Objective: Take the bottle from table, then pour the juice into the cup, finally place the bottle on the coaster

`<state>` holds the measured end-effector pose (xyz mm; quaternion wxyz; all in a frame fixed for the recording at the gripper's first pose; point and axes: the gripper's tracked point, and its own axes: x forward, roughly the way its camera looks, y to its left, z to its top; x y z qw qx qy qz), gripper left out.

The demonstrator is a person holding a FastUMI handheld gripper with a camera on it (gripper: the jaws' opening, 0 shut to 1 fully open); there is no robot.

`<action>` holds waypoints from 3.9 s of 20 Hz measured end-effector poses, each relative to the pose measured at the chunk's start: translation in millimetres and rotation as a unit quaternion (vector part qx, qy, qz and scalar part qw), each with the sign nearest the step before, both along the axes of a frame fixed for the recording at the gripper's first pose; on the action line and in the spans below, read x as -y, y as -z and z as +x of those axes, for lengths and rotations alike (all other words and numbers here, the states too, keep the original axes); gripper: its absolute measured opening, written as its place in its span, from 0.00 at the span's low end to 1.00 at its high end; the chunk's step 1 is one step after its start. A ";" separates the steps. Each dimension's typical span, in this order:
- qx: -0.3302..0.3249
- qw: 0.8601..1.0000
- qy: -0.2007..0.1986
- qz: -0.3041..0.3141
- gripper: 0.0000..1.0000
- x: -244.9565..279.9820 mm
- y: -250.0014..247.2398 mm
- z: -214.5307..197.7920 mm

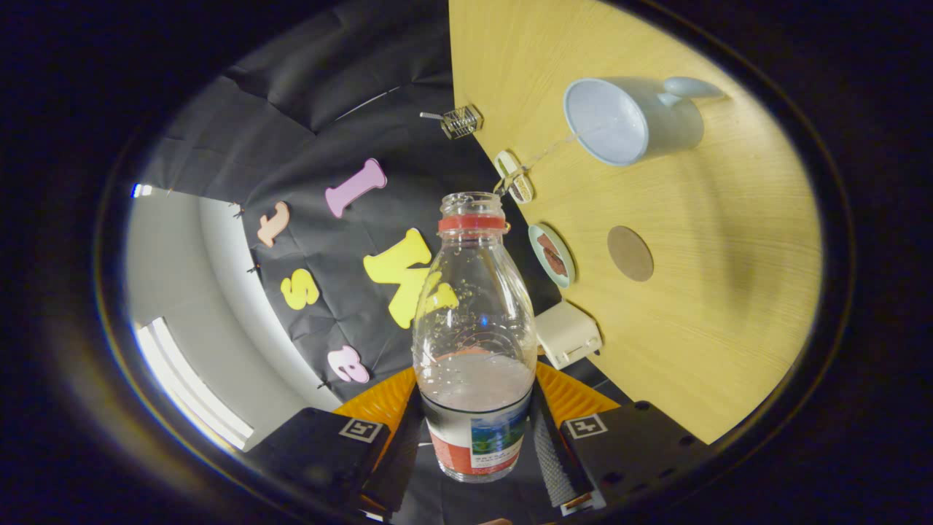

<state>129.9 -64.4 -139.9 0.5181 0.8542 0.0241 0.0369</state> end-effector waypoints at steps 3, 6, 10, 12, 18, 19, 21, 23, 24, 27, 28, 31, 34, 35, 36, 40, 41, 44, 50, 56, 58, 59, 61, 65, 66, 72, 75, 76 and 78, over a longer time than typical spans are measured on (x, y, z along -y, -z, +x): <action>-0.001 1.000 0.000 0.006 0.76 3.2 -0.7 -0.8; 0.000 1.000 -0.001 0.012 0.76 6.4 -4.8 -1.2; 0.000 1.000 -0.001 0.023 0.76 12.4 -7.3 -2.1; 0.001 1.000 -0.002 0.026 0.76 13.4 -8.2 -3.0; 0.003 0.999 -0.004 0.041 0.76 17.1 -10.4 -3.9; 0.005 0.999 -0.004 0.044 0.76 18.4 -10.9 -4.0; 0.001 0.999 -0.004 0.044 0.76 18.3 -9.4 -4.1; 0.002 0.999 -0.004 0.046 0.76 20.0 -8.4 -5.2; 0.002 0.999 -0.003 0.048 0.76 20.0 -8.1 -4.7; 0.004 0.999 -0.005 0.050 0.76 21.1 -7.3 -4.0; 0.002 0.999 -0.003 0.050 0.76 22.2 -7.0 -3.8; 0.002 0.999 -0.002 0.052 0.76 24.5 -6.3 -1.6; 0.001 0.999 0.001 0.052 0.76 25.8 -7.1 -0.5; 0.001 0.999 0.003 0.049 0.76 26.4 -7.8 -1.4; 0.001 0.999 0.003 0.041 0.76 26.5 -8.4 -1.7; 0.002 1.000 0.005 0.003 0.76 21.5 -11.7 -3.0; 0.003 1.000 0.004 -0.001 0.76 18.0 -11.9 -3.8; 0.003 0.999 0.007 -0.049 0.76 10.0 -9.5 -3.3; 0.007 0.978 0.023 -0.208 0.76 6.7 -2.3 -3.8; -0.025 0.916 0.023 -0.399 0.76 5.1 23.5 -9.2; -0.032 0.889 0.027 -0.456 0.76 7.9 26.8 -12.6; -0.030 0.876 0.030 -0.480 0.76 7.1 25.2 -14.4; -0.022 0.849 0.031 -0.527 0.76 3.1 23.8 -13.8; -0.013 0.770 0.053 -0.636 0.76 -1.8 15.6 -14.9; -0.011 0.747 0.057 -0.662 0.76 -5.6 14.5 -14.4; 0.014 0.631 0.066 -0.773 0.76 -29.2 4.2 2.8; 0.002 0.579 0.065 -0.813 0.77 -34.2 9.9 16.0; -0.004 0.564 0.063 -0.823 0.77 -34.5 11.9 20.1; -0.010 0.538 0.063 -0.840 0.77 -34.6 12.6 29.0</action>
